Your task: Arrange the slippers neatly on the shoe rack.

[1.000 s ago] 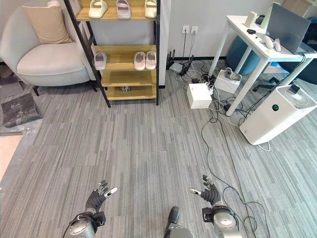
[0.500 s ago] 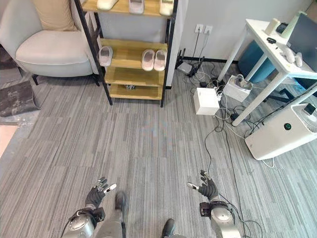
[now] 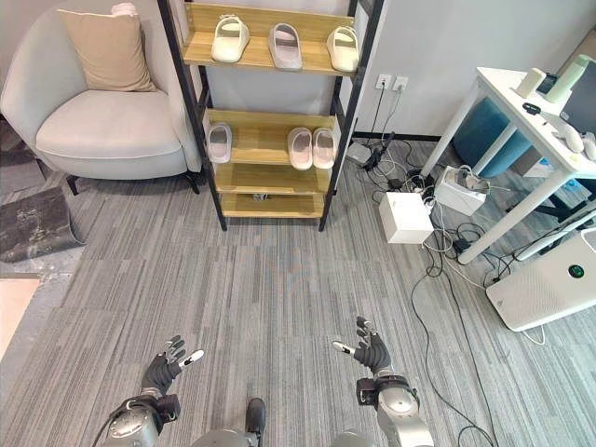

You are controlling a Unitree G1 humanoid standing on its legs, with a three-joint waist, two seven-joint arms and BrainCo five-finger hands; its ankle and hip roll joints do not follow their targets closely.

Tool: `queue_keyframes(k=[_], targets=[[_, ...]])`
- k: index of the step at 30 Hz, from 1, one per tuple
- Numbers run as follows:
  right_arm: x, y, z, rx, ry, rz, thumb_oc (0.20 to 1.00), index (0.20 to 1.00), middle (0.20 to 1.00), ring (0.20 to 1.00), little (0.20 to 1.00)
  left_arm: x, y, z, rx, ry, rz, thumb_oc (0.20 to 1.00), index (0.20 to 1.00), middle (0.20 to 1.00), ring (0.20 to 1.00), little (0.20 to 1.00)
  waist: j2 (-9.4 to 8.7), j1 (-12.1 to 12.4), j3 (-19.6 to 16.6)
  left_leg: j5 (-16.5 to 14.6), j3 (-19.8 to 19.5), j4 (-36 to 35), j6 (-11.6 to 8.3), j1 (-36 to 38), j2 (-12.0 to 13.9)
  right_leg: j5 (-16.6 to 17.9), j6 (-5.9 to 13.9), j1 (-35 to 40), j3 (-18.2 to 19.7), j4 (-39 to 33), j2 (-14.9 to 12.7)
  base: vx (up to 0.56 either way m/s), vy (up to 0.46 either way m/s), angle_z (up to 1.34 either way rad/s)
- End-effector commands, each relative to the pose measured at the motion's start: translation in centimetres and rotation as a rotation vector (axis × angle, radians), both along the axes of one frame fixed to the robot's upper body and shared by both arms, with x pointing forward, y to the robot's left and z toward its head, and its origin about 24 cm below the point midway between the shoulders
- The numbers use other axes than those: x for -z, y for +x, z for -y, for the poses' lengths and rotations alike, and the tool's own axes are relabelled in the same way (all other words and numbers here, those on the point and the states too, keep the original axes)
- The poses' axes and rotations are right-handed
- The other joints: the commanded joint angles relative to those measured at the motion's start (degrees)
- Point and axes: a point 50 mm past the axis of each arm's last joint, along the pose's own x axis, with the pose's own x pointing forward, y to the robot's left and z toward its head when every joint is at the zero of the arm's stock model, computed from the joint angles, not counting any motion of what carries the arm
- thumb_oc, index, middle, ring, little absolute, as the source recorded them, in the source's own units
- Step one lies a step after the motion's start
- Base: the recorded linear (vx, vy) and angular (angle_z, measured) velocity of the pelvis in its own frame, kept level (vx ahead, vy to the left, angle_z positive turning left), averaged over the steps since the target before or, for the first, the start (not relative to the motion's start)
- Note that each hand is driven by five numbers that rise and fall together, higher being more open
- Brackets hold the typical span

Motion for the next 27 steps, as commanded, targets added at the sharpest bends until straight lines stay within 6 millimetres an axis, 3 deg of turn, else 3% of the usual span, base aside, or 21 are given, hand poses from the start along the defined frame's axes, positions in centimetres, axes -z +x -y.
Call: queue_keyframes(k=[1, 2, 4, 5, 6, 7, 10, 12, 13, 14, 15, 16, 18, 20, 21, 22, 23, 24, 26, 27], targets=[[-1.8, 1.4, 1.8, 0.016, -0.045, 0.088, 1.000, 1.000, 1.000, 1.000, 1.000, -1.6, 1.5, 0.6, 0.043, 0.013, 0.108, 1.000, 1.000, 1.000, 1.000, 1.000, -0.06, -0.9, 1.6, -5.7, -3.3, 3.0, -4.05, 2.4, 2.2, 9.9, -1.32, 3.2, -2.2, -14.0, 4.9, 0.34, -0.084, 0.08], [-1.7, 1.2, 1.9, 0.021, -0.050, 0.080, 1.000, 1.000, 1.000, 1.000, 1.000, -1.8, 1.8, 0.5, 0.045, 0.024, 0.116, 1.000, 1.000, 1.000, 1.000, 1.000, -0.50, -1.7, 1.6, -6.7, -3.8, 2.2, -4.72, 4.3, 2.2, 12.2, -0.43, 1.1, -2.5, -21.1, 5.6, 0.34, -0.081, 0.15], [-1.6, 1.1, 2.0, 0.022, -0.052, 0.077, 1.000, 1.000, 1.000, 1.000, 1.000, -1.9, 1.9, 0.4, 0.043, 0.027, 0.121, 1.000, 1.000, 1.000, 1.000, 1.000, -0.48, -2.1, 1.5, -7.3, -4.1, 2.0, -5.09, 5.2, 2.6, 13.5, 0.01, 0.5, -3.4, -24.1, 5.9, 0.40, -0.094, 0.19], [-1.5, 0.9, 2.1, 0.026, -0.061, 0.072, 1.000, 1.000, 1.000, 1.000, 1.000, -2.3, 2.4, 0.2, 0.037, 0.038, 0.135, 1.000, 1.000, 1.000, 1.000, 1.000, -0.91, -2.9, 1.3, -9.2, -4.5, 2.0, -5.59, 7.0, 2.6, 14.8, 0.62, -0.7, -3.2, -26.1, 6.1, 0.41, -0.098, 0.09], [-1.5, 0.9, 2.1, 0.026, -0.061, 0.072, 1.000, 1.000, 1.000, 1.000, 1.000, -2.2, 2.4, 0.2, 0.037, 0.038, 0.135, 1.000, 1.000, 1.000, 1.000, 1.000, -0.83, -2.9, 1.3, -9.3, -4.5, 2.1, -5.62, 7.1, 2.7, 14.8, 0.62, -0.6, -3.2, -26.1, 6.2, 0.58, -0.133, 0.17], [-1.2, 0.3, 2.2, 0.031, -0.053, 0.054, 1.000, 1.000, 1.000, 1.000, 1.000, -1.8, 2.1, 0.3, 0.030, 0.025, 0.117, 1.000, 1.000, 1.000, 1.000, 1.000, -1.45, -3.2, 0.5, -11.7, -4.9, 3.1, -5.91, 8.9, 2.5, 14.5, -0.27, 0.7, -2.4, -26.0, 6.9, 0.30, -0.068, 0.18], [-1.0, 0.0, 2.5, 0.035, -0.056, 0.046, 1.000, 1.000, 1.000, 1.000, 1.000, -1.6, 2.0, 0.5, 0.027, 0.018, 0.111, 1.000, 1.000, 1.000, 1.000, 1.000, -1.40, -3.6, 0.0, -13.0, -5.2, 4.5, -6.29, 10.0, 2.9, 14.0, -0.91, 1.7, -2.2, -26.0, 7.7, 0.36, -0.087, 0.32], [-1.1, -0.2, 3.6, 0.063, -0.069, 0.047, 1.000, 1.000, 1.000, 1.000, 1.000, -1.4, 2.0, 0.8, -0.002, -0.012, 0.105, 1.000, 1.000, 1.000, 1.000, 1.000, -0.65, -3.4, -0.6, -11.0, -6.2, 15.7, -9.04, 7.5, 3.7, 11.8, -3.45, 5.0, -3.6, -25.8, 10.4, 0.46, -0.156, 0.17], [-1.1, -0.2, 3.6, 0.063, -0.068, 0.047, 1.000, 1.000, 1.000, 1.000, 1.000, -1.4, 2.0, 0.8, -0.002, -0.012, 0.106, 1.000, 1.000, 1.000, 1.000, 1.000, -0.86, -3.6, -0.7, -10.7, -6.3, 15.7, -8.97, 7.3, 3.4, 11.8, -3.42, 4.8, -3.7, -25.8, 10.1, 0.37, -0.155, 0.14], [-1.2, -0.2, 4.1, 0.064, -0.076, 0.047, 1.000, 1.000, 1.000, 1.000, 1.000, -1.4, 2.2, 0.9, -0.003, -0.019, 0.114, 1.000, 1.000, 1.000, 1.000, 1.000, -0.98, -3.1, 0.2, -8.3, -6.3, 25.4, -10.83, 2.8, 3.3, 10.1, -4.89, 7.0, -3.8, -26.3, 10.8, 0.13, -0.065, 0.04], [-1.2, -0.2, 4.1, 0.064, -0.075, 0.048, 1.000, 1.000, 1.000, 1.000, 1.000, -1.5, 2.2, 0.9, -0.003, -0.018, 0.114, 1.000, 1.000, 1.000, 1.000, 1.000, -1.22, -3.2, 0.1, -8.0, -6.5, 25.3, -10.75, 2.5, 3.0, 10.2, -4.85, 6.8, -3.9, -26.3, 10.5, 0.27, -0.136, 0.00], [-1.5, 0.1, 4.5, 0.070, -0.082, 0.056, 1.000, 1.000, 1.000, 1.000, 1.000, -1.8, 2.6, 0.9, -0.004, -0.025, 0.134, 1.000, 1.000, 1.000, 1.000, 1.000, -1.67, -2.1, 1.5, -5.1, -6.3, 31.7, -12.44, -1.9, 3.3, 8.3, -6.27, 9.0, -4.1, -26.7, 11.2, 0.11, -0.064, -0.19], [-1.6, 0.3, 4.5, 0.069, -0.085, 0.060, 1.000, 1.000, 1.000, 1.000, 1.000, -1.9, 2.8, 0.9, -0.003, -0.025, 0.139, 1.000, 1.000, 1.000, 1.000, 1.000, -2.21, -1.9, 1.9, -4.6, -6.2, 31.6, -12.30, -3.9, 2.9, 7.8, -6.40, 9.6, -4.4, -26.9, 11.0, 0.15, -0.062, -0.24], [-1.7, 0.5, 4.6, 0.072, -0.086, 0.062, 1.000, 1.000, 1.000, 1.000, 1.000, -1.9, 2.8, 0.7, -0.006, -0.021, 0.139, 1.000, 1.000, 1.000, 1.000, 1.000, -2.94, -0.6, 2.5, -7.3, -4.9, 26.5, -10.59, -8.1, 3.2, 6.3, -6.04, 11.4, -4.3, -27.8, 11.2, 0.28, -0.009, 0.25], [-1.7, 0.5, 4.6, 0.072, -0.086, 0.062, 1.000, 1.000, 1.000, 1.000, 1.000, -1.9, 2.8, 0.7, -0.006, -0.021, 0.139, 1.000, 1.000, 1.000, 1.000, 1.000, -2.97, -0.6, 2.4, -7.3, -4.9, 26.4, -10.59, -8.2, 3.2, 6.3, -6.03, 11.4, -4.3, -27.8, 11.2, 0.41, 0.084, 0.23], [-1.6, 0.4, 4.5, 0.066, -0.088, 0.059, 1.000, 1.000, 1.000, 1.000, 1.000, -1.7, 2.3, 0.4, -0.009, -0.011, 0.124, 1.000, 1.000, 1.000, 1.000, 1.000, -3.12, 0.1, 1.9, -6.8, -4.4, 17.3, -9.58, -9.4, 5.0, 5.2, -5.37, 12.7, -3.6, -28.1, 11.6, 0.23, 0.065, 0.06], [-1.6, 0.4, 4.5, 0.066, -0.088, 0.059, 1.000, 1.000, 1.000, 1.000, 1.000, -1.7, 2.3, 0.4, -0.009, -0.011, 0.124, 1.000, 1.000, 1.000, 1.000, 1.000, -3.14, 0.1, 2.0, -6.8, -4.3, 17.2, -9.58, -9.3, 4.9, 5.2, -5.37, 12.7, -3.6, -28.1, 11.6, 0.37, 0.136, -0.03], [-1.5, 0.3, 4.2, 0.060, -0.084, 0.058, 1.000, 1.000, 1.000, 1.000, 1.000, -1.4, 2.0, 0.3, -0.012, 0.001, 0.104, 1.000, 1.000, 1.000, 1.000, 1.000, -2.43, 0.7, 1.9, -2.2, -5.0, 11.2, -9.99, -10.6, 7.5, 4.4, -5.04, 13.8, -3.2, -28.4, 12.6, 0.22, 0.111, -0.03], [-1.6, 0.5, 4.0, 0.049, -0.094, 0.063, 1.000, 1.000, 1.000, 1.000, 1.000, -1.4, 1.8, 0.1, 0.000, 0.021, 0.090, 1.000, 1.000, 1.000, 1.000, 1.000, -2.06, 1.6, 1.5, 3.4, -6.1, 2.3, -10.76, -13.0, 9.7, 2.8, -4.61, 15.6, -2.8, -28.4, 13.1, 0.38, 0.183, -0.15], [-1.6, 0.5, 4.0, 0.049, -0.094, 0.063, 1.000, 1.000, 1.000, 1.000, 1.000, -1.4, 1.8, 0.1, -0.001, 0.021, 0.090, 1.000, 1.000, 1.000, 1.000, 1.000, -2.10, 1.6, 1.6, 3.5, -6.1, 2.1, -10.77, -12.8, 9.7, 2.7, -4.61, 15.7, -2.8, -28.4, 13.1, 0.42, 0.261, -0.13]])
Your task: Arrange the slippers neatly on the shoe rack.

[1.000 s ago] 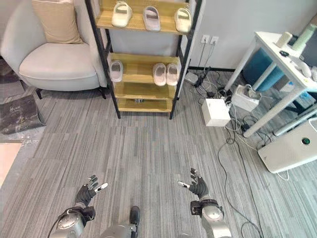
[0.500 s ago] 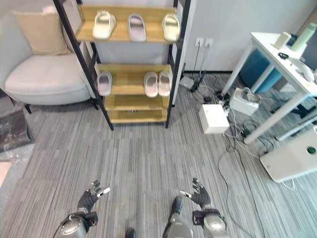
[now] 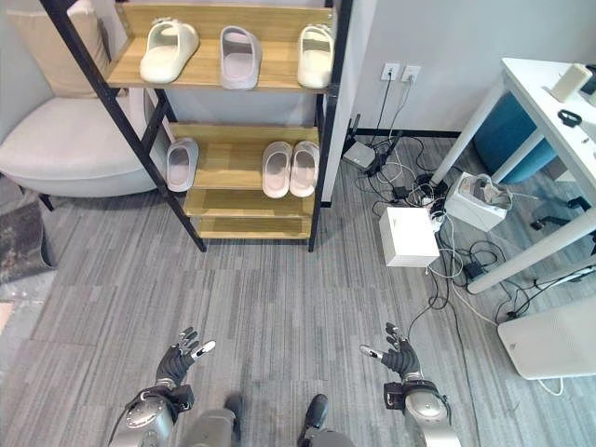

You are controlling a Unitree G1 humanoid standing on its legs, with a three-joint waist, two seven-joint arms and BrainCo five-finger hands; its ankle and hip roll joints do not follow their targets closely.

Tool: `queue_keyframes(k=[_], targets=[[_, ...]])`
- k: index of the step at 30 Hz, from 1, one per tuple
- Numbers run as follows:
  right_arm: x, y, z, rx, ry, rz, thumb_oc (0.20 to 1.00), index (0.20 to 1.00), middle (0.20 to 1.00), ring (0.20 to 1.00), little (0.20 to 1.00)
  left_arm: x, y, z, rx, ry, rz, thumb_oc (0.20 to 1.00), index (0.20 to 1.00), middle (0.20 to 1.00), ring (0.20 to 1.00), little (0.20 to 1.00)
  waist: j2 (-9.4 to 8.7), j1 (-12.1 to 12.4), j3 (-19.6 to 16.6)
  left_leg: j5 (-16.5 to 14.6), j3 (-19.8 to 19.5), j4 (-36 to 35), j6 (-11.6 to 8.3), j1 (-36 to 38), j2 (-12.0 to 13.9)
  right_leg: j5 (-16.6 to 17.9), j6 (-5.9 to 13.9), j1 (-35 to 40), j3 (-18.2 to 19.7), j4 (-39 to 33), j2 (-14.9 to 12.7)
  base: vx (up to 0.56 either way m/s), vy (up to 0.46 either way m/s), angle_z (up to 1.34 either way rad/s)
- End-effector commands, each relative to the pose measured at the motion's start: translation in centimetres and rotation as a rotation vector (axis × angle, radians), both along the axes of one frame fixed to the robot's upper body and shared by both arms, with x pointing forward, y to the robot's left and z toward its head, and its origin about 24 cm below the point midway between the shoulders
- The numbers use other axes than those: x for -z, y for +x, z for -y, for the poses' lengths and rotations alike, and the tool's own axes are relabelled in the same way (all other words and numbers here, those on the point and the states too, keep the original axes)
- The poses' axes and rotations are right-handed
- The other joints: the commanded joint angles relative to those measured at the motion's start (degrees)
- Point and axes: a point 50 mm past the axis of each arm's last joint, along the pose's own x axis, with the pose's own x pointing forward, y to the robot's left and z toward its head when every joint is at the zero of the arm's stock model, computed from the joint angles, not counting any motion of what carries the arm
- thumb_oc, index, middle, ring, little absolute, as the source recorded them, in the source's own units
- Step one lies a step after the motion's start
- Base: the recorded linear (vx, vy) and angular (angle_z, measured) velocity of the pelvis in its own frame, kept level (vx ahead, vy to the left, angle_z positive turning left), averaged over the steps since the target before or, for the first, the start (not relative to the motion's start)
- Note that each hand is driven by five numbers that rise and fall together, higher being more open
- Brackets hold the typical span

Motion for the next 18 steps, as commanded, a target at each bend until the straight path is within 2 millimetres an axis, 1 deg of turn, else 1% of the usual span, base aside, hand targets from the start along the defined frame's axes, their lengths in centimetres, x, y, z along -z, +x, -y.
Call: queue_keyframes(k=[1, 2, 4, 5, 7, 8, 9, 10, 11, 12, 13, 14, 15, 16, 17, 18], targets=[[-1.7, 1.0, 0.2, -0.030, -0.013, 0.103, 1.000, 1.000, 1.000, 1.000, 1.000, -1.5, 0.7, -1.3, 0.007, 0.062, 0.076, 1.000, 1.000, 1.000, 1.000, 1.000, 0.27, 1.9, -0.7, 4.2, -1.3, -1.0, 1.63, 3.3, -2.1, -4.6, 6.59, 2.5, 2.8, 1.2, -1.7, 0.28, 0.240, -0.23], [-1.8, 1.3, 0.0, -0.042, -0.016, 0.107, 1.000, 1.000, 1.000, 1.000, 1.000, -1.4, 0.6, -1.4, 0.007, 0.060, 0.074, 1.000, 1.000, 1.000, 1.000, 1.000, -0.05, 2.0, -0.9, 3.6, -1.5, -0.3, 2.27, 3.8, -3.2, -4.6, 6.85, 2.3, 3.7, 2.6, -2.5, 0.37, 0.325, -0.50], [-2.0, 1.7, -0.4, -0.040, -0.003, 0.120, 1.000, 1.000, 1.000, 1.000, 1.000, -1.2, 0.3, -1.5, 0.023, 0.073, 0.058, 1.000, 1.000, 1.000, 1.000, 1.000, -0.46, 2.0, -1.8, 1.9, -0.5, 1.0, 3.43, 4.3, -4.7, -5.1, 7.60, 1.8, 5.1, 5.7, -4.1, 0.23, 0.208, -0.57], [-2.0, 1.7, -0.4, -0.039, -0.002, 0.120, 1.000, 1.000, 1.000, 1.000, 1.000, -1.2, 0.3, -1.5, 0.023, 0.074, 0.058, 1.000, 1.000, 1.000, 1.000, 1.000, -0.53, 2.1, -1.7, 1.8, -0.3, 1.1, 3.47, 4.4, -4.8, -5.2, 7.64, 1.7, 5.3, 5.8, -4.2, 0.19, 0.168, -0.33], [-2.0, 2.0, -1.1, -0.045, 0.020, 0.127, 1.000, 1.000, 1.000, 1.000, 1.000, -0.9, 0.0, -1.8, 0.028, 0.097, 0.039, 1.000, 1.000, 1.000, 1.000, 1.000, -0.75, 2.4, -1.9, -0.1, 0.8, 2.4, 5.12, 5.1, -6.0, -5.2, 8.60, 0.3, 6.6, 10.6, -5.7, 0.20, 0.207, -0.18], [-2.0, 2.1, -1.4, -0.052, 0.024, 0.129, 1.000, 1.000, 1.000, 1.000, 1.000, -1.0, 0.0, -1.9, 0.029, 0.099, 0.041, 1.000, 1.000, 1.000, 1.000, 1.000, -0.73, 2.6, -1.8, -0.8, 1.5, 2.8, 5.91, 5.5, -6.5, -4.6, 9.11, -1.2, 7.2, 14.0, -6.7, 0.28, 0.295, -0.31], [-2.1, 2.3, -1.7, -0.061, 0.029, 0.134, 1.000, 1.000, 1.000, 1.000, 1.000, -1.2, 0.2, -1.8, 0.026, 0.093, 0.055, 1.000, 1.000, 1.000, 1.000, 1.000, -0.25, 2.6, -1.4, -2.2, 2.0, 3.2, 7.51, 7.1, -7.6, -1.4, 10.01, -3.8, 7.2, 20.0, -8.7, 0.20, 0.212, -0.35], [-2.1, 2.3, -1.7, -0.061, 0.029, 0.134, 1.000, 1.000, 1.000, 1.000, 1.000, -1.2, 0.2, -1.8, 0.026, 0.093, 0.055, 1.000, 1.000, 1.000, 1.000, 1.000, -0.26, 2.6, -1.4, -2.2, 2.1, 3.2, 7.51, 7.1, -7.6, -1.4, 10.02, -3.9, 7.3, 20.1, -8.7, 0.31, 0.257, -0.35], [-2.0, 2.2, -1.7, -0.052, 0.033, 0.131, 1.000, 1.000, 1.000, 1.000, 1.000, -1.4, 0.3, -1.6, 0.038, 0.092, 0.069, 1.000, 1.000, 1.000, 1.000, 1.000, 0.56, 2.1, -1.2, -3.6, 2.0, 2.9, 8.60, 9.2, -8.3, 1.1, 9.99, -6.3, 7.6, 24.6, -9.6, 0.17, 0.117, -0.03], [-2.0, 2.2, -1.7, -0.052, 0.033, 0.130, 1.000, 1.000, 1.000, 1.000, 1.000, -1.4, 0.3, -1.6, 0.038, 0.092, 0.068, 1.000, 1.000, 1.000, 1.000, 1.000, 0.52, 2.1, -1.2, -3.6, 2.1, 2.9, 8.62, 9.3, -8.3, 1.0, 10.02, -6.4, 7.7, 24.7, -9.6, 0.26, 0.162, 0.03], [-2.0, 2.2, -1.7, -0.046, 0.039, 0.134, 1.000, 1.000, 1.000, 1.000, 1.000, -1.6, 0.4, -1.5, 0.036, 0.086, 0.081, 1.000, 1.000, 1.000, 1.000, 1.000, 0.93, 1.9, -1.0, -4.0, 2.0, 2.0, 8.81, 10.7, -8.5, 1.7, 9.83, -8.0, 7.1, 24.5, -9.9, 0.29, 0.074, 0.11], [-2.2, 2.4, -1.7, -0.047, 0.038, 0.142, 1.000, 1.000, 1.000, 1.000, 1.000, -1.8, 0.7, -1.3, 0.033, 0.077, 0.096, 1.000, 1.000, 1.000, 1.000, 1.000, 1.34, 1.5, -0.7, -4.8, 1.7, 0.7, 8.79, 13.1, -9.0, 2.7, 9.45, -10.4, 4.5, 19.8, -10.2, 0.29, 0.070, -0.07], [-2.2, 2.4, -1.7, -0.047, 0.038, 0.142, 1.000, 1.000, 1.000, 1.000, 1.000, -1.8, 0.6, -1.3, 0.033, 0.076, 0.096, 1.000, 1.000, 1.000, 1.000, 1.000, 1.44, 1.4, -0.6, -4.8, 1.6, 0.6, 8.74, 13.4, -8.9, 2.7, 9.44, -10.1, 4.4, 19.6, -10.0, 0.39, -0.001, -0.14], [-2.4, 2.5, -1.6, -0.041, 0.038, 0.150, 1.000, 1.000, 1.000, 1.000, 1.000, -1.9, 0.7, -1.3, 0.028, 0.071, 0.100, 1.000, 1.000, 1.000, 1.000, 1.000, 1.60, 0.5, -0.1, -5.9, 1.0, 0.2, 8.45, 15.4, -9.1, 3.8, 9.79, -11.4, 3.6, 13.5, -9.3, 0.33, -0.051, -0.09], [-2.4, 2.5, -1.4, -0.039, 0.034, 0.150, 1.000, 1.000, 1.000, 1.000, 1.000, -2.1, 1.0, -1.2, 0.036, 0.074, 0.111, 1.000, 1.000, 1.000, 1.000, 1.000, 1.60, -0.2, 0.2, -6.6, 0.4, 0.1, 8.25, 16.6, -9.3, 5.2, 10.00, -13.3, 3.5, 9.1, -8.5, 0.32, -0.049, -0.06], [-2.4, 2.5, -1.4, -0.039, 0.034, 0.150, 1.000, 1.000, 1.000, 1.000, 1.000, -2.1, 1.0, -1.2, 0.036, 0.074, 0.111, 1.000, 1.000, 1.000, 1.000, 1.000, 1.64, -0.2, 0.3, -6.6, 0.4, 0.1, 8.23, 16.7, -9.2, 5.2, 9.99, -13.2, 3.5, 9.0, -8.5, 0.34, -0.068, 0.12]])
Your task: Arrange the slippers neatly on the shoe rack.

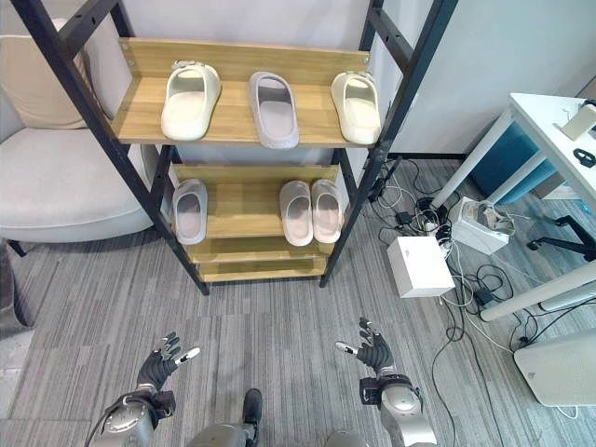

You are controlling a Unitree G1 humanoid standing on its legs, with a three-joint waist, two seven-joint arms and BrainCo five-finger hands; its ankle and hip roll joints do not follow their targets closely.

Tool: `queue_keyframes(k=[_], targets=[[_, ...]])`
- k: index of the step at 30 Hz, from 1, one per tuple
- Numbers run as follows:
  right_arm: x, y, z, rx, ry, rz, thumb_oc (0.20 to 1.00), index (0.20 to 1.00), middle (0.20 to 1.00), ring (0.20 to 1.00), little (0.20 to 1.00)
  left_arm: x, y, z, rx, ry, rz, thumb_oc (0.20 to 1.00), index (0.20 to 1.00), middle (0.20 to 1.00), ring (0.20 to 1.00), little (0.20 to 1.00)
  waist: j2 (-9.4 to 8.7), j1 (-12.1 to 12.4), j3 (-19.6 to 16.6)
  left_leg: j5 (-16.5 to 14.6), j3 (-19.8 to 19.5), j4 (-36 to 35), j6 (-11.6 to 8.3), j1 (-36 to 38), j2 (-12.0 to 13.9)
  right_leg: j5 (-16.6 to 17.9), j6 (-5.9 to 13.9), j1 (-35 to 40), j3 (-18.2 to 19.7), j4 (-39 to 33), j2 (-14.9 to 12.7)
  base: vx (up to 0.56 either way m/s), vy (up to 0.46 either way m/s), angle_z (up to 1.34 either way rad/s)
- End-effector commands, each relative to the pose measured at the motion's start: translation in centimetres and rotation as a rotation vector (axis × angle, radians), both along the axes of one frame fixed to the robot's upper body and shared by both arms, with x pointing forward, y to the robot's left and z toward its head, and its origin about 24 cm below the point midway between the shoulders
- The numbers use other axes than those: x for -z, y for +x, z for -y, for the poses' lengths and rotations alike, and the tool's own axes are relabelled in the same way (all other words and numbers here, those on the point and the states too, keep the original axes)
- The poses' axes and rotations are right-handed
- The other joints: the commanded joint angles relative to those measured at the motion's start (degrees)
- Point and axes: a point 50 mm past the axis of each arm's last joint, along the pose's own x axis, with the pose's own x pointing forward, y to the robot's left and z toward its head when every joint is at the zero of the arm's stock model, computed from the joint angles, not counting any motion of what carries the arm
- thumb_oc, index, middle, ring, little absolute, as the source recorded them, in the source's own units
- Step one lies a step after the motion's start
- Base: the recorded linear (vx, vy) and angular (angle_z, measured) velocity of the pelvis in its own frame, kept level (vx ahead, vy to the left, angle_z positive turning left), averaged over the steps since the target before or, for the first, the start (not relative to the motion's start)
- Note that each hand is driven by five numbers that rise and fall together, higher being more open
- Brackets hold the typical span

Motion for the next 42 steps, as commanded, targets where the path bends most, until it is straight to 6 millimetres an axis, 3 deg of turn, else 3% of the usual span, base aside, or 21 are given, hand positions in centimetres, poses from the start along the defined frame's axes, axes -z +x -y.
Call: queue_keyframes(k=[1, 4, 7, 10, 13, 16, 17, 18, 19, 20, 22, 24, 27, 30, 33, 37, 38, 39, 40, 41, 42], targets=[[-2.1, 1.3, 1.8, 0.023, -0.040, 0.112, 1.000, 1.000, 1.000, 1.000, 1.000, -2.2, 2.2, 0.2, 0.026, 0.020, 0.134, 1.000, 1.000, 1.000, 1.000, 1.000, 0.35, -1.3, 1.2, -7.9, -5.1, 3.0, -4.18, 4.9, 1.4, 11.3, 0.36, 0.1, -1.5, -13.3, 3.3, 0.33, -0.075, 0.19], [-1.5, 0.6, 2.2, 0.044, -0.050, 0.076, 1.000, 1.000, 1.000, 1.000, 1.000, -2.3, 2.7, 0.1, 0.030, 0.040, 0.138, 1.000, 1.000, 1.000, 1.000, 1.000, 0.21, -2.3, 0.5, -10.0, -6.5, 3.5, -5.06, 7.0, 1.5, 11.3, 0.35, 0.9, -0.1, -15.2, 3.9, 0.36, -0.095, 0.41], [-0.7, -0.4, 3.1, 0.083, -0.047, 0.040, 1.000, 1.000, 1.000, 1.000, 1.000, -1.8, 2.5, 0.4, 0.025, 0.030, 0.117, 1.000, 1.000, 1.000, 1.000, 1.000, 0.13, -2.9, -1.0, -12.3, -7.4, 8.2, -6.42, 8.3, 2.1, 11.1, -1.40, 4.3, -1.2, -15.6, 5.4, 0.44, -0.131, 0.65], [-0.7, -0.6, 3.9, 0.088, -0.067, 0.032, 1.000, 1.000, 1.000, 1.000, 1.000, -1.6, 2.6, 0.8, 0.019, 0.012, 0.114, 1.000, 1.000, 1.000, 1.000, 1.000, 0.00, -2.2, -0.6, -8.9, -7.1, 22.3, -9.79, 2.9, 1.7, 9.3, -3.49, 8.6, -3.0, -16.4, 6.4, 0.24, -0.113, 0.42], [-1.2, -0.2, 4.3, 0.083, -0.080, 0.048, 1.000, 1.000, 1.000, 1.000, 1.000, -1.8, 2.9, 0.9, 0.020, 0.002, 0.128, 1.000, 1.000, 1.000, 1.000, 1.000, -0.72, -0.8, 0.5, -5.8, -7.2, 30.1, -11.36, -2.9, 1.3, 6.9, -5.00, 11.5, -3.6, -17.2, 6.9, 0.15, -0.078, 0.16], [-1.0, -0.1, 4.4, 0.087, -0.076, 0.039, 1.000, 1.000, 1.000, 1.000, 1.000, -1.8, 2.8, 0.8, 0.010, -0.007, 0.127, 1.000, 1.000, 1.000, 1.000, 1.000, -1.37, -0.1, 0.0, -6.2, -4.7, 23.1, -10.45, -4.8, 4.6, 5.3, -4.66, 12.4, -4.8, -17.2, 6.6, 0.16, 0.014, 0.04], [-1.0, -0.1, 4.4, 0.087, -0.076, 0.039, 1.000, 1.000, 1.000, 1.000, 1.000, -1.8, 2.8, 0.8, 0.010, -0.007, 0.127, 1.000, 1.000, 1.000, 1.000, 1.000, -1.37, 0.0, 0.1, -6.2, -4.6, 22.9, -10.47, -4.5, 4.7, 5.3, -4.66, 12.5, -4.7, -17.2, 6.7, 0.22, 0.100, 0.25], [-1.1, 0.0, 4.1, 0.075, -0.075, 0.043, 1.000, 1.000, 1.000, 1.000, 1.000, -1.7, 2.6, 0.7, 0.007, 0.002, 0.117, 1.000, 1.000, 1.000, 1.000, 1.000, -1.48, 0.5, -0.6, -5.4, -4.4, 13.7, -10.35, -5.0, 8.4, 4.5, -3.84, 13.2, -4.7, -17.2, 6.6, 0.16, 0.077, 0.16], [-1.1, 0.0, 4.1, 0.074, -0.075, 0.042, 1.000, 1.000, 1.000, 1.000, 1.000, -1.7, 2.5, 0.7, 0.006, 0.002, 0.116, 1.000, 1.000, 1.000, 1.000, 1.000, -1.48, 0.5, -0.6, -5.1, -4.4, 13.0, -10.44, -4.6, 8.5, 4.5, -3.87, 13.3, -4.7, -17.2, 6.7, 0.28, 0.190, 0.13], [-1.0, 0.0, 3.8, 0.066, -0.075, 0.040, 1.000, 1.000, 1.000, 1.000, 1.000, -1.7, 2.4, 0.5, 0.004, 0.011, 0.111, 1.000, 1.000, 1.000, 1.000, 1.000, -0.98, 0.7, -0.8, -0.3, -5.1, 7.6, -11.02, -5.6, 12.9, 3.6, -3.66, 14.1, -4.4, -17.2, 6.8, 0.19, 0.171, 0.11], [-0.9, 0.0, 3.7, 0.063, -0.079, 0.041, 1.000, 1.000, 1.000, 1.000, 1.000, -1.5, 2.2, 0.3, 0.005, 0.024, 0.097, 1.000, 1.000, 1.000, 1.000, 1.000, -0.38, 0.7, -0.9, 5.1, -4.7, 2.1, -12.41, -6.3, 17.0, 2.7, -3.37, 15.7, -4.5, -17.2, 6.7, 0.19, 0.199, 0.00], [-1.0, 0.0, 3.8, 0.068, -0.078, 0.043, 1.000, 1.000, 1.000, 1.000, 1.000, -1.5, 2.2, 0.4, 0.010, 0.027, 0.093, 1.000, 1.000, 1.000, 1.000, 1.000, -0.17, 0.6, -0.9, 6.4, -3.5, 0.5, -12.81, -6.8, 18.1, 2.3, -3.07, 16.5, -4.7, -17.2, 6.3, 0.15, 0.226, 0.01], [-0.7, -0.3, 3.7, 0.072, -0.071, 0.030, 1.000, 1.000, 1.000, 1.000, 1.000, -0.9, 1.6, 0.4, 0.012, 0.025, 0.066, 1.000, 1.000, 1.000, 1.000, 1.000, 0.82, 1.2, -2.9, 5.6, -3.5, -1.5, -13.49, -4.3, 16.7, 3.1, -2.03, 17.9, -4.8, -17.1, 5.3, 0.17, 0.291, -0.04], [-0.5, -0.5, 3.6, 0.089, -0.062, 0.021, 1.000, 1.000, 1.000, 1.000, 1.000, -0.9, 1.6, 0.4, 0.020, 0.017, 0.066, 1.000, 1.000, 1.000, 1.000, 1.000, 0.17, 1.3, -3.7, 4.2, -3.2, -0.7, -12.61, -3.6, 14.4, 4.1, -1.16, 18.3, -4.5, -16.7, 3.1, 0.15, 0.297, 0.21], [0.0, -0.4, 2.3, 0.084, -0.028, 0.006, 1.000, 1.000, 1.000, 1.000, 1.000, -0.9, 1.6, 0.3, 0.035, 0.032, 0.057, 1.000, 1.000, 1.000, 1.000, 1.000, -0.93, 1.9, -4.0, -0.9, -2.2, 2.9, -8.99, -3.5, 9.3, 5.6, 0.57, 16.6, -2.5, -11.2, -1.6, 0.16, 0.494, 0.20], [-0.1, -0.1, 1.7, 0.069, -0.017, 0.016, 1.000, 1.000, 1.000, 1.000, 1.000, -0.9, 1.6, 0.3, 0.034, 0.034, 0.058, 1.000, 1.000, 1.000, 1.000, 1.000, -0.88, 2.2, -3.7, -2.0, -1.4, 3.3, -7.75, -3.0, 8.2, 6.7, 0.73, 15.1, -2.2, -7.5, -2.7, 0.04, 0.189, -0.19], [-0.2, 0.1, 1.2, 0.048, -0.012, 0.021, 1.000, 1.000, 1.000, 1.000, 1.000, -1.1, 1.6, 0.1, 0.043, 0.042, 0.064, 1.000, 1.000, 1.000, 1.000, 1.000, -0.46, 2.8, -3.2, -2.8, -0.2, 3.3, -6.53, -1.7, 7.5, 7.6, 0.65, 13.2, -3.5, -2.3, -4.1, 0.05, 0.224, -0.12], [-0.1, 0.1, 1.0, 0.036, -0.012, 0.017, 1.000, 1.000, 1.000, 1.000, 1.000, -1.1, 1.6, 0.2, 0.052, 0.045, 0.064, 1.000, 1.000, 1.000, 1.000, 1.000, -0.21, 2.8, -3.0, -3.1, 0.0, 3.1, -6.23, -0.9, 7.2, 7.6, 0.54, 12.5, -3.7, -0.5, -4.0, 0.10, 0.300, -0.24], [0.0, 0.0, 1.0, 0.029, -0.007, 0.007, 1.000, 1.000, 1.000, 1.000, 1.000, -1.3, 1.7, 0.3, 0.069, 0.047, 0.072, 1.000, 1.000, 1.000, 1.000, 1.000, 0.17, 1.8, -2.3, -3.0, -0.3, 2.2, -6.05, 0.9, 6.9, 6.5, -0.07, 10.6, -0.9, -0.3, -0.9, 0.07, 0.136, -0.29], [0.0, 0.0, 1.0, 0.029, -0.007, 0.007, 1.000, 1.000, 1.000, 1.000, 1.000, -1.3, 1.7, 0.3, 0.069, 0.047, 0.072, 1.000, 1.000, 1.000, 1.000, 1.000, 0.18, 1.7, -2.4, -2.9, -0.3, 2.2, -6.04, 0.8, 6.9, 6.6, -0.10, 10.5, -1.0, -0.4, -0.9, 0.10, 0.091, -0.42], [-0.1, 0.0, 1.0, 0.036, -0.004, 0.011, 1.000, 1.000, 1.000, 1.000, 1.000, -1.4, 1.8, 0.4, 0.076, 0.044, 0.079, 1.000, 1.000, 1.000, 1.000, 1.000, 0.20, 1.2, -2.4, -2.8, -0.8, 1.6, -6.26, 1.4, 6.4, 5.4, -0.68, 9.7, -0.6, -3.8, 1.7, 0.06, 0.012, -0.22]])
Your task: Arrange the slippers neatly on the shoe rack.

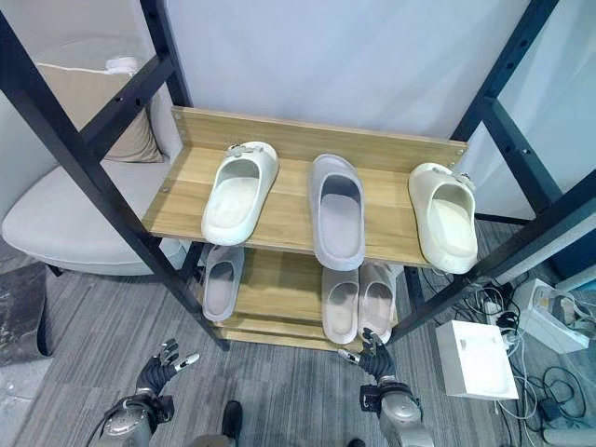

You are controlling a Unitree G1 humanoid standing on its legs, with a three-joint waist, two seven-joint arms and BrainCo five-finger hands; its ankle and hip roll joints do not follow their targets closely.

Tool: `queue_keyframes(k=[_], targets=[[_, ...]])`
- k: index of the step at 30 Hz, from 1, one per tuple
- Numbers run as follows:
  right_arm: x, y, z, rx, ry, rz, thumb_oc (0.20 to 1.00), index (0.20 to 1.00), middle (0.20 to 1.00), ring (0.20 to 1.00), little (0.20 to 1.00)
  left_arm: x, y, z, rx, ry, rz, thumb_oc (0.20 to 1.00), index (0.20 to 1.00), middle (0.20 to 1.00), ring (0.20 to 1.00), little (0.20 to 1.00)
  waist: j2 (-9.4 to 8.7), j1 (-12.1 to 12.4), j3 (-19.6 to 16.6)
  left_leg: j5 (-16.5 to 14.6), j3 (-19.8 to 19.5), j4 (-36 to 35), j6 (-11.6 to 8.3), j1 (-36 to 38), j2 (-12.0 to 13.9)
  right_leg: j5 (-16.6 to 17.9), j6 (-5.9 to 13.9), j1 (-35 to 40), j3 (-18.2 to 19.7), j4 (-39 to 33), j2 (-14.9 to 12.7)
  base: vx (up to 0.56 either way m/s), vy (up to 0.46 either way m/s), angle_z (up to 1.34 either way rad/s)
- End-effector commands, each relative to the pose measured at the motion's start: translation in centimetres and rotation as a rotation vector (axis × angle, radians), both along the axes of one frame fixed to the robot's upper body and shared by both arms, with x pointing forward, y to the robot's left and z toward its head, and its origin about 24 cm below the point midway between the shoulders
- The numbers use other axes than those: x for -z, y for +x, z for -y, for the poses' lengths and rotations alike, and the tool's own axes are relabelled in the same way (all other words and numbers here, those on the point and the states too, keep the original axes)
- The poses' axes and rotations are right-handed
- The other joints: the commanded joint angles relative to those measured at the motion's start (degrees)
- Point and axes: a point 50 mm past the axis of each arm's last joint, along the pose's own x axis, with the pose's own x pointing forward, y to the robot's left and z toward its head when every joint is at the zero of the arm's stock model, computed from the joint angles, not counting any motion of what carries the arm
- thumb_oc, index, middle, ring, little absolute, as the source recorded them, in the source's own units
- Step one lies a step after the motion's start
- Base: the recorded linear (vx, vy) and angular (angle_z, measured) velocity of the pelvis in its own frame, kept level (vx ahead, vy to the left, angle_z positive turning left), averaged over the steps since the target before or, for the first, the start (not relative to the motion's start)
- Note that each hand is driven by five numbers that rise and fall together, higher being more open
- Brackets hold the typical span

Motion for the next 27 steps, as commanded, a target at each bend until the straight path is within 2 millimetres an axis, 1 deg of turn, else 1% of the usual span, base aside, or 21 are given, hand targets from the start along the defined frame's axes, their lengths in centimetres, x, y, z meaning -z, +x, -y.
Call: queue_keyframes(k=[1, 2, 3, 4, 5, 6, 11, 13, 14, 15, 16, 17, 18, 19, 20, 21, 22, 24, 25, 26, 27], targets=[[-1.5, 1.1, 0.9, -0.019, -0.035, 0.083, 1.000, 1.000, 1.000, 1.000, 1.000, -1.5, 1.8, 1.1, 0.060, 0.002, 0.111, 1.000, 1.000, 1.000, 1.000, 1.000, 0.51, 0.0, 0.4, -4.3, -2.7, 2.6, -0.56, 0.0, -0.5, -2.8, -0.18, 0.7, -0.1, -3.4, 5.9, 0.09, -0.018, -0.12], [-1.6, 1.1, 0.9, -0.017, -0.033, 0.088, 1.000, 1.000, 1.000, 1.000, 1.000, -1.6, 1.9, 1.1, 0.059, 0.004, 0.114, 1.000, 1.000, 1.000, 1.000, 1.000, 0.18, -0.2, 0.4, -4.3, -2.8, 2.4, -0.84, 0.3, -0.5, -2.3, -0.40, -0.1, -1.1, -7.3, 6.9, 0.07, -0.079, 0.02], [-1.5, 1.0, 1.1, -0.012, -0.046, 0.083, 1.000, 1.000, 1.000, 1.000, 1.000, -1.9, 2.4, 1.1, 0.066, 0.014, 0.128, 1.000, 1.000, 1.000, 1.000, 1.000, 0.05, -0.7, 0.7, -4.5, -3.2, 3.4, -0.95, 0.0, -0.3, -2.3, -0.29, 0.0, 0.3, -10.1, 7.2, 0.06, -0.076, 0.01], [-1.5, 1.0, 1.1, -0.012, -0.046, 0.083, 1.000, 1.000, 1.000, 1.000, 1.000, -1.9, 2.4, 1.1, 0.066, 0.014, 0.128, 1.000, 1.000, 1.000, 1.000, 1.000, 0.05, -0.7, 0.7, -4.6, -3.2, 3.5, -0.96, 0.0, -0.3, -2.3, -0.29, 0.1, 0.3, -10.1, 7.3, 0.06, -0.076, 0.06], [-1.4, 0.9, 0.9, -0.020, -0.040, 0.078, 1.000, 1.000, 1.000, 1.000, 1.000, -1.5, 2.1, 1.1, 0.062, 0.014, 0.108, 1.000, 1.000, 1.000, 1.000, 1.000, -0.46, -0.8, 0.5, -4.7, -3.2, 3.4, -1.03, 0.3, -0.4, -1.9, -0.49, 1.0, 0.9, -11.4, 7.8, 0.11, -0.081, 0.13], [-1.1, 0.7, 1.0, -0.021, -0.044, 0.063, 1.000, 1.000, 1.000, 1.000, 1.000, -1.2, 1.9, 1.4, 0.049, -0.011, 0.100, 1.000, 1.000, 1.000, 1.000, 1.000, -0.76, -0.6, -0.7, -4.3, -2.6, 2.4, -1.50, 0.9, -0.2, -1.2, -0.51, 2.9, -0.6, -14.6, 8.4, 0.11, -0.081, 0.11], [-1.0, 0.2, 1.5, -0.018, -0.062, 0.056, 1.000, 1.000, 1.000, 1.000, 1.000, -0.7, 1.2, 2.0, 0.048, -0.035, 0.074, 1.000, 1.000, 1.000, 1.000, 1.000, -0.78, -0.9, -2.1, -4.0, -2.6, 1.5, -2.09, 1.7, 0.3, -1.3, -0.81, 5.1, -1.5, -16.7, 9.1, 0.08, -0.048, 0.00], [-1.3, 0.4, 1.1, -0.079, -0.110, 0.065, 1.000, 1.000, 1.000, 1.000, 1.000, -0.6, 1.2, 2.2, 0.061, -0.032, 0.069, 1.000, 1.000, 1.000, 1.000, 1.000, -0.64, -0.8, -2.4, -3.9, -2.8, 1.2, -2.30, 2.2, 0.6, -2.0, -0.83, 5.8, -2.0, -16.7, 9.1, 0.06, -0.030, 0.03], [-1.3, 0.3, 1.1, -0.079, -0.111, 0.065, 1.000, 1.000, 1.000, 1.000, 1.000, -0.6, 1.2, 2.2, 0.061, -0.032, 0.069, 1.000, 1.000, 1.000, 1.000, 1.000, -0.63, -0.8, -2.4, -3.9, -2.8, 1.2, -2.31, 2.2, 0.6, -2.0, -0.83, 5.8, -2.0, -16.7, 9.1, 0.04, -0.022, 0.03], [-2.2, 0.8, 0.6, -0.164, -0.171, 0.104, 1.000, 1.000, 1.000, 1.000, 1.000, -0.8, 1.3, 2.2, 0.068, -0.025, 0.079, 1.000, 1.000, 1.000, 1.000, 1.000, -0.69, -0.8, -2.5, -3.9, -2.8, 1.0, -2.44, 2.3, 0.7, -2.3, -0.90, 6.1, -2.1, -16.7, 9.3, 0.00, 0.000, 0.00], [-2.6, 1.0, 0.4, -0.204, -0.202, 0.123, 1.000, 1.000, 1.000, 1.000, 1.000, -0.9, 1.4, 2.2, 0.072, -0.020, 0.081, 1.000, 1.000, 1.000, 1.000, 1.000, -0.72, -0.8, -2.4, -3.9, -2.9, 1.0, -2.46, 2.3, 0.7, -2.4, -0.94, 6.1, -2.0, -16.7, 9.4, 0.00, 0.000, 0.00], [-2.6, 1.0, 0.4, -0.204, -0.202, 0.123, 1.000, 1.000, 1.000, 1.000, 1.000, -0.9, 1.4, 2.2, 0.072, -0.020, 0.081, 1.000, 1.000, 1.000, 1.000, 1.000, -0.71, -0.8, -2.4, -3.9, -2.9, 1.0, -2.46, 2.3, 0.7, -2.4, -0.94, 6.1, -2.0, -16.7, 9.4, 0.00, 0.000, 0.00], [-3.6, 1.4, 0.0, -0.276, -0.261, 0.166, 1.000, 1.000, 1.000, 1.000, 1.000, -1.0, 1.5, 2.2, 0.077, -0.015, 0.086, 1.000, 1.000, 1.000, 1.000, 1.000, -0.76, -0.8, -2.4, -3.9, -2.9, 0.9, -2.50, 2.3, 0.8, -2.5, -0.95, 6.1, -2.1, -16.7, 9.5, 0.00, 0.000, 0.00], [-5.4, 1.9, -0.7, -0.387, -0.366, 0.256, 1.000, 1.000, 1.000, 1.000, 1.000, -1.2, 1.7, 2.1, 0.084, 0.004, 0.096, 1.000, 1.000, 1.000, 1.000, 1.000, -0.91, -0.8, -2.2, -3.9, -2.9, 0.9, -2.55, 2.2, 0.8, -2.6, -0.95, 6.0, -1.9, -16.7, 9.5, 0.00, 0.000, 0.00], [-5.4, 1.9, -0.7, -0.387, -0.367, 0.255, 1.000, 1.000, 1.000, 1.000, 1.000, -1.2, 1.7, 2.1, 0.084, 0.004, 0.096, 1.000, 1.000, 1.000, 1.000, 1.000, -0.89, -0.8, -2.2, -3.9, -2.9, 0.9, -2.55, 2.2, 0.8, -2.6, -0.95, 6.0, -1.9, -16.7, 9.5, 0.00, 0.000, 0.00], [-7.6, 2.1, -1.0, -0.462, -0.478, 0.355, 1.000, 1.000, 1.000, 1.000, 1.000, -1.4, 1.9, 1.9, 0.075, 0.017, 0.107, 1.000, 1.000, 1.000, 1.000, 1.000, -1.09, -1.3, -2.0, -4.0, -2.7, 0.9, -2.51, 2.1, 0.9, -2.5, -0.93, 5.9, -1.5, -16.7, 9.6, 0.00, 0.000, 0.00], [-7.6, 2.0, -0.9, -0.462, -0.479, 0.354, 1.000, 1.000, 1.000, 1.000, 1.000, -1.4, 1.9, 1.9, 0.075, 0.016, 0.106, 1.000, 1.000, 1.000, 1.000, 1.000, -1.03, -1.3, -2.1, -4.0, -2.7, 0.9, -2.51, 2.2, 0.9, -2.5, -0.93, 5.9, -1.5, -16.7, 9.7, 0.00, 0.000, 0.00], [-10.3, 1.6, -1.2, -0.516, -0.576, 0.483, 1.000, 1.000, 1.000, 1.000, 1.000, -1.4, 1.9, 1.8, 0.062, 0.025, 0.114, 1.000, 1.000, 1.000, 1.000, 1.000, -1.11, -2.0, -1.9, -4.2, -2.5, 0.9, -2.47, 2.2, 0.9, -2.6, -0.89, 5.7, -1.1, -16.7, 9.8, -0.01, 0.016, -0.01], [-13.2, 0.5, -1.2, -0.531, -0.661, 0.619, 1.000, 1.000, 1.000, 1.000, 1.000, -1.2, 1.6, 1.7, 0.037, 0.032, 0.112, 1.000, 1.000, 1.000, 1.000, 1.000, -1.08, -3.2, -1.8, -4.4, -2.1, 0.8, -2.40, 2.3, 0.8, -2.5, -0.71, 5.5, -0.6, -16.7, 9.9, -0.01, 0.029, -0.04], [-13.2, 0.4, -1.2, -0.531, -0.662, 0.617, 1.000, 1.000, 1.000, 1.000, 1.000, -1.2, 1.6, 1.8, 0.038, 0.031, 0.111, 1.000, 1.000, 1.000, 1.000, 1.000, -1.04, -3.2, -1.9, -4.4, -2.1, 0.8, -2.39, 2.3, 0.8, -2.5, -0.70, 5.5, -0.6, -16.7, 9.9, -0.01, 0.046, -0.05], [-15.2, -0.4, -1.5, -0.523, -0.689, 0.720, 1.000, 1.000, 1.000, 1.000, 1.000, -0.9, 1.3, 1.8, 0.023, 0.034, 0.101, 1.000, 1.000, 1.000, 1.000, 1.000, -1.00, -4.3, -2.1, -4.5, -1.7, 0.8, -2.31, 2.2, 0.7, -2.4, -0.60, 5.3, 0.0, -16.7, 10.0, 0.00, 0.033, -0.13]])
